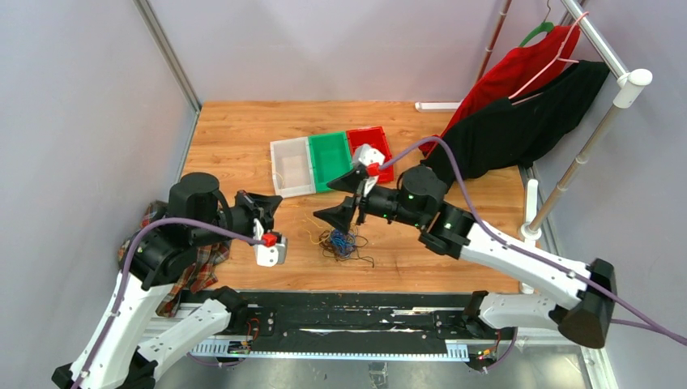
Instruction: Untangle the cables
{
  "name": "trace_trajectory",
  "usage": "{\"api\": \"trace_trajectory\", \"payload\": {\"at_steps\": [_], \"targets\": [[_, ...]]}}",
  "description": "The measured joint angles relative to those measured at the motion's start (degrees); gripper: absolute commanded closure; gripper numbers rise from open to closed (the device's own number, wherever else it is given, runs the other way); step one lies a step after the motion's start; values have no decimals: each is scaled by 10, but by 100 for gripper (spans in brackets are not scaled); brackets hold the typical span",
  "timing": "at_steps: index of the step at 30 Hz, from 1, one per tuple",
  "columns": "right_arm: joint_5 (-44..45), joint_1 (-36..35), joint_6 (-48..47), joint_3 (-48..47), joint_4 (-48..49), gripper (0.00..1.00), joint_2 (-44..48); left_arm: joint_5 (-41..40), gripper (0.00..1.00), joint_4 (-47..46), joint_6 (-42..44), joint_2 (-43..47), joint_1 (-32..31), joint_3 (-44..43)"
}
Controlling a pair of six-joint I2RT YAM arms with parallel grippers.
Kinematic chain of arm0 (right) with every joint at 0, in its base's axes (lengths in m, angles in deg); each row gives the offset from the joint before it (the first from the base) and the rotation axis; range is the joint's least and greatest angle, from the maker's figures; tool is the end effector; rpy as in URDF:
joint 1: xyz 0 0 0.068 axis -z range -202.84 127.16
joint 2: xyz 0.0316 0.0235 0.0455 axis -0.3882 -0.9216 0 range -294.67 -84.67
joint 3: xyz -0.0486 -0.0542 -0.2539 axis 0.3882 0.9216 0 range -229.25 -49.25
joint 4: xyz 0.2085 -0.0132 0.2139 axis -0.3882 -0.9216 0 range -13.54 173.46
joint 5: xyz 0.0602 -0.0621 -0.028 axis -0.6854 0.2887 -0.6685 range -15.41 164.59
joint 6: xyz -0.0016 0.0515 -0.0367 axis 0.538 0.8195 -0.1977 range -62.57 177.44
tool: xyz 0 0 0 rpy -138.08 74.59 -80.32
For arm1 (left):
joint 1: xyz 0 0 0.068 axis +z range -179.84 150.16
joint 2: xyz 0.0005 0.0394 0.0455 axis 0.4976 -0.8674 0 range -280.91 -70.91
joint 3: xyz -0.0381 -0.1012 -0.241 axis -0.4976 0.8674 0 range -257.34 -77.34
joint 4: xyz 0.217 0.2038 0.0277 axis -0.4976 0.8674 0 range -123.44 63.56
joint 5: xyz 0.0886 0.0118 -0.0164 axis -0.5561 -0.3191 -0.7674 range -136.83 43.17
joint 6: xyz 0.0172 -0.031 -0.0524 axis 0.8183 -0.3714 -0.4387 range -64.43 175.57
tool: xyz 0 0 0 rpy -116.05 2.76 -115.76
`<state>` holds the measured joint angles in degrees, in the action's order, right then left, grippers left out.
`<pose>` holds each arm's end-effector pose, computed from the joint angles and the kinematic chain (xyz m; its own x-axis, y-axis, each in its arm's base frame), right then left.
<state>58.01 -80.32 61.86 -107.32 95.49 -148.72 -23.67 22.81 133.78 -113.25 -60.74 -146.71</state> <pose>0.1592 0.2754 0.3855 -0.0177 0.1097 -0.9938 -0.9622 0.2684 0.0467 0.1287 -0.0993 0.4101 0.6648 0.6510 -0.3663 0.5669 -0.1204 0.8149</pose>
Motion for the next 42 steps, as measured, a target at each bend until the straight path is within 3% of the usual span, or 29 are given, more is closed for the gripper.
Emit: {"api": "trace_trajectory", "payload": {"at_steps": [7,12,16,20,27,36,39,42], "targets": [[-66,0,26,-16,65,26,-127,44,100,-7,113,51,0,18],[-108,0,58,-35,103,41,-187,58,100,-8,210,92,0,59],[-125,0,74,-56,119,31,-204,63,100,-9,291,110,0,95],[-123,0,76,-81,123,28,-228,66,100,-10,358,122,0,112],[-102,-2,62,-83,129,27,-268,74,100,-55,397,126,0,122],[-58,-11,64,-82,209,28,-304,82,100,-82,398,130,0,122],[-24,-19,64,-78,239,49,-311,83,100,-86,398,130,0,122],[-1,-24,62,-77,256,87,-315,81,99,-97,389,130,0,122]]}}
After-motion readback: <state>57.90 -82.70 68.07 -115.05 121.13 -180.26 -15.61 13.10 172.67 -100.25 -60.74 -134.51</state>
